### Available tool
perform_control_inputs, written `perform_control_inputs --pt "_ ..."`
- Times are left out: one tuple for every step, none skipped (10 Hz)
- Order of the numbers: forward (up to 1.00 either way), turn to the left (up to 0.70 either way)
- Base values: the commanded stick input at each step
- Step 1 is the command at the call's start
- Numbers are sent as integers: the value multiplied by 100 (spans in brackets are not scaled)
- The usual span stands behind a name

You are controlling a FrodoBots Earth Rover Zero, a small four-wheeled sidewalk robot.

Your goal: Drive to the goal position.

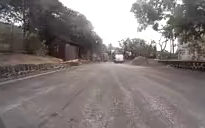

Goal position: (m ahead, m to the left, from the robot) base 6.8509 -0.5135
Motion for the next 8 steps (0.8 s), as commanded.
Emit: perform_control_inputs --pt "70 0" --pt "70 0" --pt "70 0" --pt "70 0" --pt "70 0" --pt "70 0" --pt "70 0" --pt "70 0"
